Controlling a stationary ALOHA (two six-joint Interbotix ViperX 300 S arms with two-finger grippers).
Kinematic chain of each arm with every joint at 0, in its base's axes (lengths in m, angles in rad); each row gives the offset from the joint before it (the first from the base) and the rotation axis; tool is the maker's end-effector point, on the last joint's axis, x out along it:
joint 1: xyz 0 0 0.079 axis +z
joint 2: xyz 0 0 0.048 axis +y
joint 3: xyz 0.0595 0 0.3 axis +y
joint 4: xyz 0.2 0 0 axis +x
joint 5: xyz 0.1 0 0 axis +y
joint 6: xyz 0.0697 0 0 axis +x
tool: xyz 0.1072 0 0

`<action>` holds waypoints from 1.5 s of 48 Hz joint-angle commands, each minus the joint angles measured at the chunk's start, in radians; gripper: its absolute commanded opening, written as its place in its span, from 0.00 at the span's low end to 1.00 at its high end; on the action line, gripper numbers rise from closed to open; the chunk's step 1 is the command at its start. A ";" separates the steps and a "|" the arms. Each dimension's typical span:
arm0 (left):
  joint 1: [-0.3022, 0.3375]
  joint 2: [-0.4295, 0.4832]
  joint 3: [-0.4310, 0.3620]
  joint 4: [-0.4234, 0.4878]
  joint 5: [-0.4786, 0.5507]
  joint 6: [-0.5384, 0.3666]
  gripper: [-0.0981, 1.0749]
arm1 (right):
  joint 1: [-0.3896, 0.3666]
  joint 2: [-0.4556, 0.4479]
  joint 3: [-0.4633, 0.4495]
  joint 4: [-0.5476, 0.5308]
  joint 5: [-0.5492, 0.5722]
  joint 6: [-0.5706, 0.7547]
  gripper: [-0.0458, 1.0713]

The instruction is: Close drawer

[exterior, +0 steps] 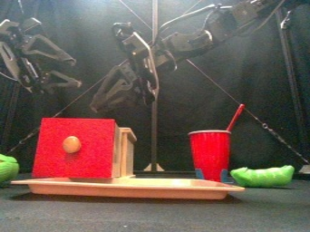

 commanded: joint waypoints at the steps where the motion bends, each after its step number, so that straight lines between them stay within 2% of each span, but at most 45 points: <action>1: 0.015 0.002 -0.031 -0.046 -0.038 0.003 0.86 | 0.018 -0.049 -0.011 -0.002 -0.011 -0.002 0.54; 8: 0.052 0.002 -0.055 -0.080 -0.061 0.006 0.78 | 0.035 -0.044 -0.015 -0.014 -0.011 -0.002 0.54; 16: 0.147 0.028 -0.118 -0.110 -0.043 0.002 0.67 | 0.035 -0.040 -0.014 -0.011 -0.005 0.002 0.54; 22: 0.245 0.066 -0.179 -0.198 0.044 0.002 0.60 | 0.035 -0.040 -0.009 -0.014 -0.003 0.000 0.54; 28: 0.367 0.117 -0.245 -0.293 0.183 0.009 0.59 | 0.037 -0.032 -0.006 -0.014 -0.003 0.000 0.54; 34: 0.485 0.167 -0.299 -0.301 0.301 0.009 0.59 | 0.035 -0.015 -0.012 -0.015 -0.002 0.000 0.54; 40: 0.563 0.227 -0.342 -0.287 0.351 0.006 0.59 | 0.035 -0.002 -0.017 -0.015 0.000 -0.006 0.54; 61: 0.607 0.561 -0.491 -0.284 0.365 0.006 0.59 | 0.048 0.031 -0.034 -0.015 -0.002 -0.005 0.54; 65: 0.609 0.601 -0.506 -0.284 0.365 0.009 0.59 | 0.048 0.032 -0.032 -0.015 -0.002 -0.002 0.54; 72: 0.615 0.615 -0.508 -0.284 0.365 0.009 0.59 | 0.048 0.040 -0.038 -0.015 -0.002 0.000 0.54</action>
